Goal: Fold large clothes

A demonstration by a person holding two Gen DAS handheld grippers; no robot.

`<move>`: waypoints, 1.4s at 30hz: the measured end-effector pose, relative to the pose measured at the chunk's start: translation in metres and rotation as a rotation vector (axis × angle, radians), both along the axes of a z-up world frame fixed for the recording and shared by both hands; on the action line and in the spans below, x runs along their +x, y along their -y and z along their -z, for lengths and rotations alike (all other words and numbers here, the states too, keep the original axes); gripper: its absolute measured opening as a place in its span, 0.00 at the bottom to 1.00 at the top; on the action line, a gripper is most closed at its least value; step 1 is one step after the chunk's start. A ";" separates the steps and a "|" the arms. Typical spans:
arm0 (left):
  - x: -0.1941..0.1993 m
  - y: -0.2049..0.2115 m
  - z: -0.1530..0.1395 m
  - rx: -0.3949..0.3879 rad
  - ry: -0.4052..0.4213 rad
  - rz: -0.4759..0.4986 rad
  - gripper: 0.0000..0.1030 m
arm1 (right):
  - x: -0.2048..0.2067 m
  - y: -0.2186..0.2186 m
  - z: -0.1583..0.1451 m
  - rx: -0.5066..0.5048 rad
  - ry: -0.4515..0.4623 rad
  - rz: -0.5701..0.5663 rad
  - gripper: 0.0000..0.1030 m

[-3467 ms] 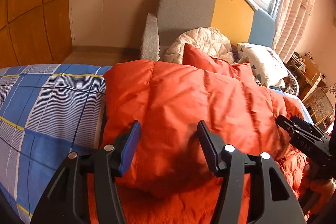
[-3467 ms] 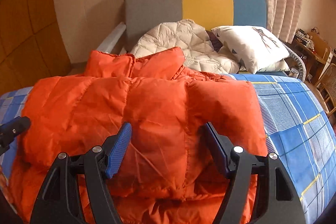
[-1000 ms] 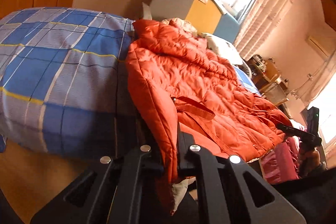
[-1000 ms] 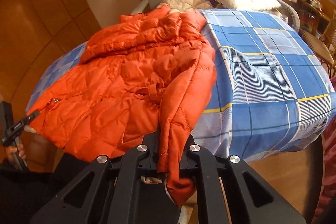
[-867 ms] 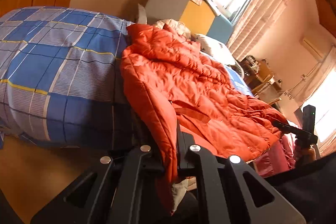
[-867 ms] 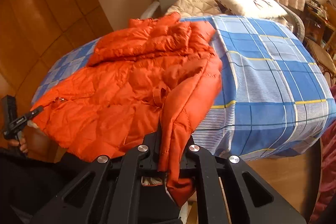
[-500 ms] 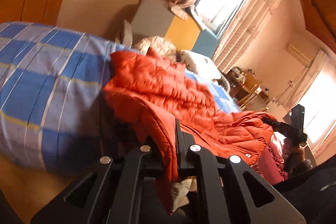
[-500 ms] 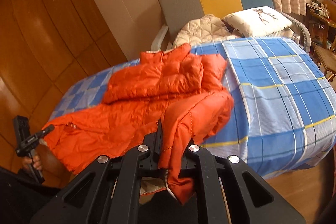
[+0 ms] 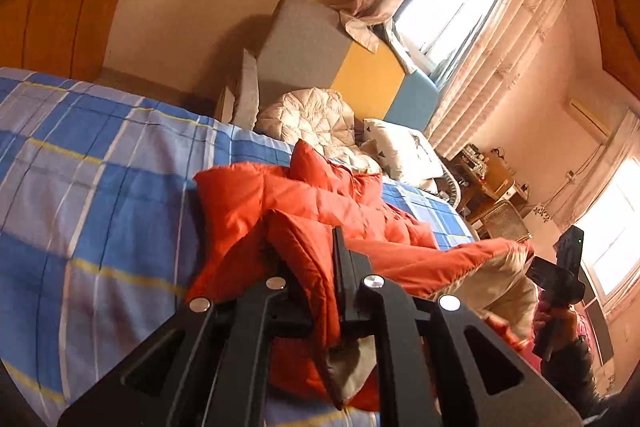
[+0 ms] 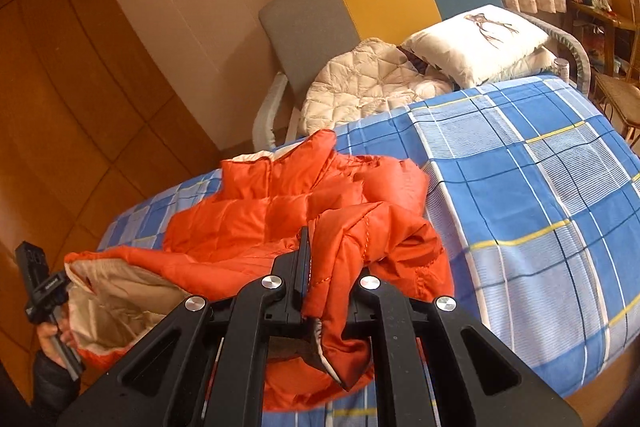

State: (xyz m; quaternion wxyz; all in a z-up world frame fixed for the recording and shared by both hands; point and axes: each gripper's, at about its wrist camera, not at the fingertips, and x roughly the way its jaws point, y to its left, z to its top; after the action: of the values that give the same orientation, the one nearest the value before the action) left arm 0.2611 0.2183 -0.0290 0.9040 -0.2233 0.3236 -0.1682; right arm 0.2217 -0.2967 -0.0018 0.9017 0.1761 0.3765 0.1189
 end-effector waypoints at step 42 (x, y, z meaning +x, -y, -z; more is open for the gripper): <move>-0.035 -0.025 0.091 -0.139 -0.120 -0.027 0.03 | -0.031 0.034 0.071 0.088 -0.099 0.095 0.09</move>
State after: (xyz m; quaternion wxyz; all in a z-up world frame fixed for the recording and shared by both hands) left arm 0.2257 0.2436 -0.1199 0.8676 -0.2993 0.3616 -0.1641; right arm 0.1905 -0.3306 -0.0731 0.8780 0.2389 0.4064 0.0837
